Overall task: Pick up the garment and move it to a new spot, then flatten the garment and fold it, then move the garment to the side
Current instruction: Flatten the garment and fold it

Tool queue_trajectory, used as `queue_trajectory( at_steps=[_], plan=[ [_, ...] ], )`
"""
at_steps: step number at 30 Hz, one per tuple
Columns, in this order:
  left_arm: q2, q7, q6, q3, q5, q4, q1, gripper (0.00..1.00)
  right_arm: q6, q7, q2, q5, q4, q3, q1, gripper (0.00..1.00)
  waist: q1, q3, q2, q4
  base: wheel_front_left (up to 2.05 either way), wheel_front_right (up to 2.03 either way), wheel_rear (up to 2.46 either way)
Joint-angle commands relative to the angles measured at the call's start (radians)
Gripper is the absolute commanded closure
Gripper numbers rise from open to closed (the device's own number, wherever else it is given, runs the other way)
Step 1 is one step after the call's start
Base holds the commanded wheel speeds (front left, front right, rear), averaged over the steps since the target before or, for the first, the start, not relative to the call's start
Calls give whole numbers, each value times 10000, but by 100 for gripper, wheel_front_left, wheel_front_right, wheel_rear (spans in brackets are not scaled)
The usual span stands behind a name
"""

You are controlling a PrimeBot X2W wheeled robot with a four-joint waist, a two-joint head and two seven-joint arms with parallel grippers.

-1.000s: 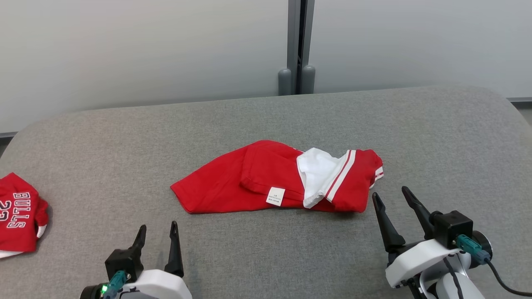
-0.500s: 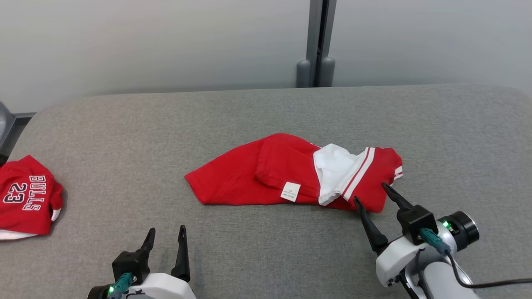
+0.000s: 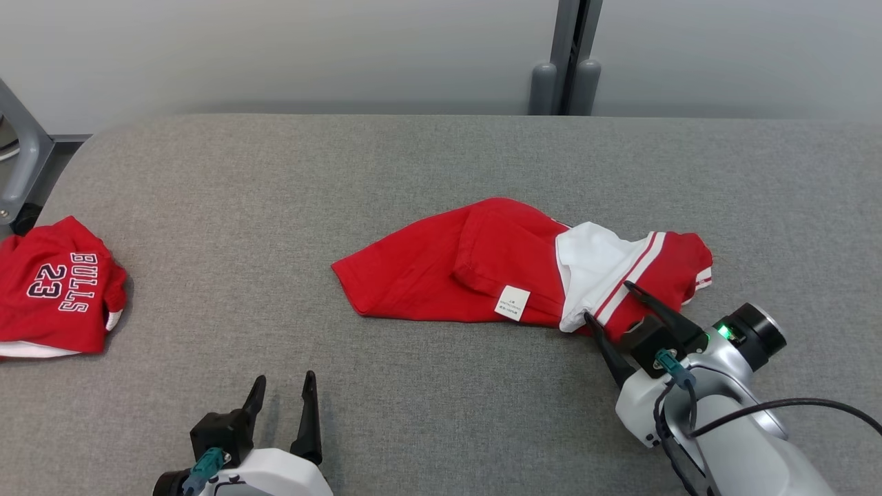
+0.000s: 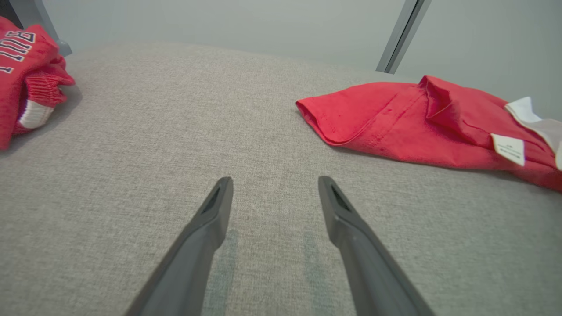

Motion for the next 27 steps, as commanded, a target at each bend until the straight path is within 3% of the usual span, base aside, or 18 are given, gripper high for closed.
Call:
queue_trajectory(
  at_steps=[1,9,10,11,13,21,27],
  plan=[
    [40,-5,-1,-9,-76,25,-173,0,-2,-49,-69,-203,262,9,-226,0,0,50,0,23,0,0,0],
    [41,-5,-105,-135,-289,34,-219,0,-2,-50,-91,-473,642,46,-462,0,0,30,0,-34,0,0,0],
    [41,-5,-110,-169,-323,10,-243,0,-2,-49,-70,-453,695,52,-490,11,0,30,0,-37,0,0,0],
    [41,-5,-131,-201,-354,-38,-265,0,-2,-49,-44,-427,723,70,-525,52,0,33,0,-31,0,0,0],
    [41,-5,-126,-265,-331,-94,-286,0,-2,-49,-2,-244,751,60,-620,100,0,58,0,0,0,0,0],
    [39,-5,-168,-260,-92,-32,-246,0,-2,-50,84,974,-305,-453,-1141,100,0,125,0,91,0,0,0],
    [40,-4,-243,-241,28,43,-143,0,-2,-47,101,3474,-2401,-2702,-853,100,0,-7,0,-172,0,0,0]
  ],
)
